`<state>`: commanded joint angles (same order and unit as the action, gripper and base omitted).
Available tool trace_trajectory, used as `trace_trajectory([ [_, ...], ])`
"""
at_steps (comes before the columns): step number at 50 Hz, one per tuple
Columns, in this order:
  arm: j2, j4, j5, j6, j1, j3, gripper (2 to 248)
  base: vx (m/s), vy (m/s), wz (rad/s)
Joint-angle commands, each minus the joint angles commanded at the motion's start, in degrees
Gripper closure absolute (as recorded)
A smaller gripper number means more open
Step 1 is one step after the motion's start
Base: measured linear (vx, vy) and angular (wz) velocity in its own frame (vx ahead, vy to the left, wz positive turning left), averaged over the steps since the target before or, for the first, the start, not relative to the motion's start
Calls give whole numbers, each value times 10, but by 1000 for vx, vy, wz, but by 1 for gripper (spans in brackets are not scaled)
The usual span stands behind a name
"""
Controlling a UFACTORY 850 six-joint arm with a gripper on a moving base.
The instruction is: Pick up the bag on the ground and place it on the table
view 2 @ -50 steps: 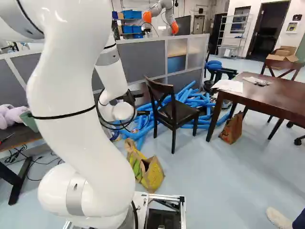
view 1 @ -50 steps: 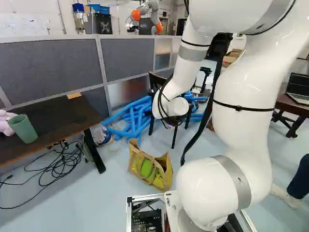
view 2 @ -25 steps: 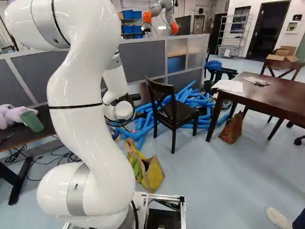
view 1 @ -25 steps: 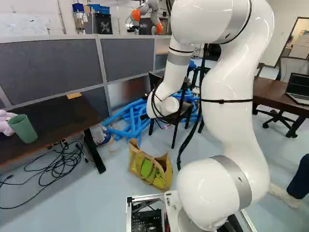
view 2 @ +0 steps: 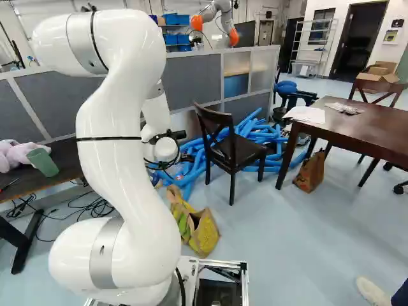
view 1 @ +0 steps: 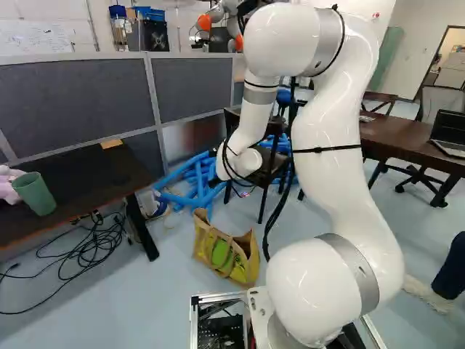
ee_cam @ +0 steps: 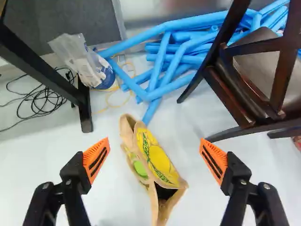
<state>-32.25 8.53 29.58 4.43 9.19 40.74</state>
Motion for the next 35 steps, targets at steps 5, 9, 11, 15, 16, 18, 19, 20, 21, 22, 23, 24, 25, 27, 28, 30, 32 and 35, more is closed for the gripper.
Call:
trace_trajectory([
  [5,-11,0,-4,29,0,5,3,0,0,0],
  [9,-19,0,-9,52,0,9,3,0,0,0],
  [11,-23,0,-12,64,0,12,3,0,0,0],
  [15,-32,0,-18,88,0,16,3,0,0,0],
  [16,-34,0,-20,94,0,17,3,0,0,0],
  [18,-38,0,-23,106,0,19,3,0,0,0],
  [19,-40,0,-25,112,0,20,3,0,0,0],
  [20,-43,0,-26,118,0,21,3,0,0,0],
  [21,-45,0,-28,124,0,23,3,0,0,0],
  [22,-47,0,-30,130,0,24,3,0,0,0],
  [23,-49,0,-31,137,0,25,3,0,0,0],
  [24,-51,0,-32,142,0,26,3,0,0,0],
  [25,-53,0,-34,148,0,27,3,0,0,0],
  [27,-58,0,-36,161,0,30,3,0,0,0],
  [28,-60,0,-38,165,0,31,3,0,0,0],
  [30,-64,0,-40,172,0,33,3,0,0,0],
  [32,-69,0,-43,177,0,35,3,0,0,0],
  [35,-75,0,-46,181,0,39,3,0,0,0],
])
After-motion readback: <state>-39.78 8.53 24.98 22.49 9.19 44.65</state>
